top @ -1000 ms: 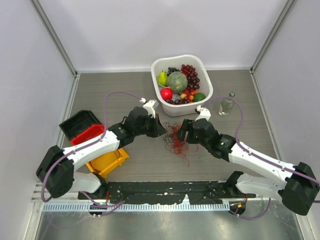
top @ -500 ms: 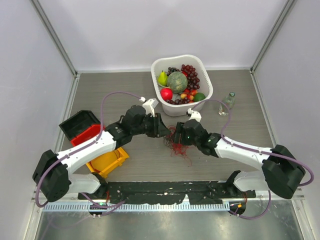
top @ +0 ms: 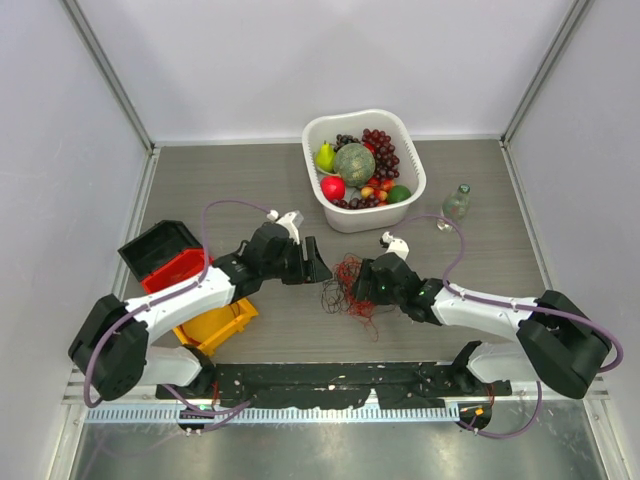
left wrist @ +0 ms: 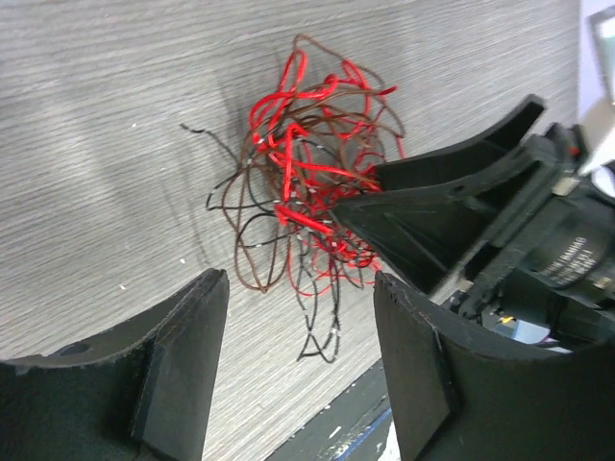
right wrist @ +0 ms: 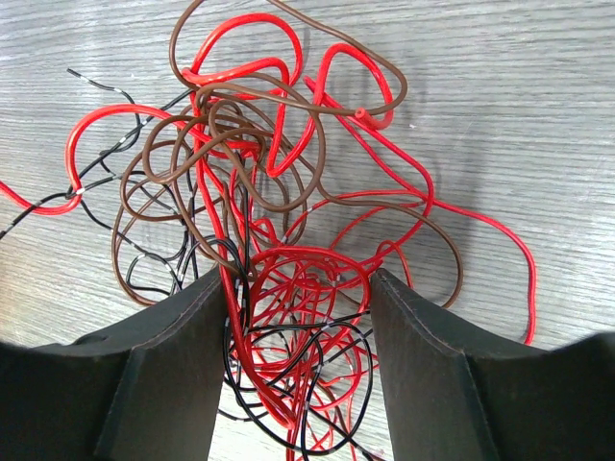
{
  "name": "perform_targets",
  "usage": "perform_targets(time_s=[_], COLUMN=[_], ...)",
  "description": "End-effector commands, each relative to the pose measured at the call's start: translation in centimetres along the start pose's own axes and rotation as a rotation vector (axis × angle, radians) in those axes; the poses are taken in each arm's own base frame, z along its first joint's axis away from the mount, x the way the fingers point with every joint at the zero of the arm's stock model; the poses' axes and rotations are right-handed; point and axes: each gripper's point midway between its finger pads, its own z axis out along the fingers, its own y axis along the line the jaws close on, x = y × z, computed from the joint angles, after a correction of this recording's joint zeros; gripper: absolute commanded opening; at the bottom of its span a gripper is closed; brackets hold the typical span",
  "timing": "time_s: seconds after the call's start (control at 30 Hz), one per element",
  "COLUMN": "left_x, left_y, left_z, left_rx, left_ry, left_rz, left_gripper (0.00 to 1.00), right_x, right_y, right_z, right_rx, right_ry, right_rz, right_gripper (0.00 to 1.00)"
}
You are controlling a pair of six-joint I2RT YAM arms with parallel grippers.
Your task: Untangle the cables
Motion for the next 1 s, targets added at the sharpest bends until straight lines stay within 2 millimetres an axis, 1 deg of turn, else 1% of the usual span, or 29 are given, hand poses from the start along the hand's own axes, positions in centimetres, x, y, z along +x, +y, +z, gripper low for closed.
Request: perform_targets(time_s=[0.0,0.13,0.17,0.27,0.37,0.43,0.47,0.5,0.6,0.63,0.67,0.7,0.73,0.77,0.8,0.83,0.93,0.97], left_x=[-1.4,-0.3,-0.1,0.8,1.8,2.2,2.2,2.2,1.8,1.4,0.9,0.2,-0.8,-1.8,-3.2,-4.4,-8.7,-10.2], left_y=[-2.8,-2.7,-2.6,-2.1,-1.4,-1.6,-1.8,-2.0,-3.0,-3.5,-4.0,-5.0,-6.0,-7.1,-8.5,-9.6,-12.9,-14.1], left_z=[-1.6,-1.5,-1.3,-0.4,0.4,0.4,0.3,0.2,-0.8,-1.3,-2.0,-2.7,-3.6,-4.8,-6.6,-8.1,-13.9,-16.2], left_rx=[0.124,0.138,0.134,0.100,0.065,0.076,0.081,0.087,0.113,0.121,0.134,0.157,0.181,0.207,0.242,0.266,0.314,0.327], left_ry=[-0.058,-0.018,-0.006,0.044,0.090,0.108,0.112,0.115,0.123,0.119,0.108,0.088,0.061,0.028,-0.029,-0.084,-0.286,-0.365], left_rz=[0.036,0.031,0.027,0.021,0.013,0.014,0.017,0.025,0.059,0.073,0.096,0.117,0.141,0.172,0.210,0.247,0.351,0.386], left_gripper=[0.67,0.68,0.67,0.61,0.49,0.38,0.32,0.27,0.07,0.00,0.00,0.00,0.00,0.00,0.00,0.00,0.00,0.00], right_x=[-1.4,-1.3,-1.5,-1.6,-1.8,-1.8,-2.0,-1.5,-1.8,-1.6,-1.8,-2.1,-2.0,-2.6,-2.4,-2.8,-2.5,-2.5], right_y=[1.2,1.3,1.4,1.5,1.5,1.1,1.0,0.3,-0.2,-0.6,-1.0,-1.6,-2.7,-4.0,-5.2,-6.4,-8.9,-10.0], right_z=[-0.1,0.0,0.0,-0.1,-0.2,-0.1,0.0,0.0,0.2,0.4,0.6,0.7,0.9,0.8,0.9,0.7,1.0,1.0], right_rx=[-0.036,-0.036,-0.037,-0.040,-0.036,-0.015,-0.006,0.019,0.056,0.075,0.101,0.144,0.199,0.279,0.338,0.394,0.473,0.498], right_ry=[-0.049,-0.040,-0.043,-0.045,-0.049,-0.050,-0.060,-0.041,-0.051,-0.046,-0.051,-0.065,-0.067,-0.092,-0.088,-0.098,-0.082,-0.078], right_rz=[0.025,0.016,0.017,0.009,0.007,-0.002,-0.004,-0.020,-0.034,-0.041,-0.046,-0.050,-0.056,-0.054,-0.063,-0.061,-0.041,-0.015], right_gripper=[0.62,0.62,0.62,0.62,0.62,0.64,0.65,0.66,0.68,0.68,0.68,0.68,0.67,0.67,0.67,0.67,0.67,0.67])
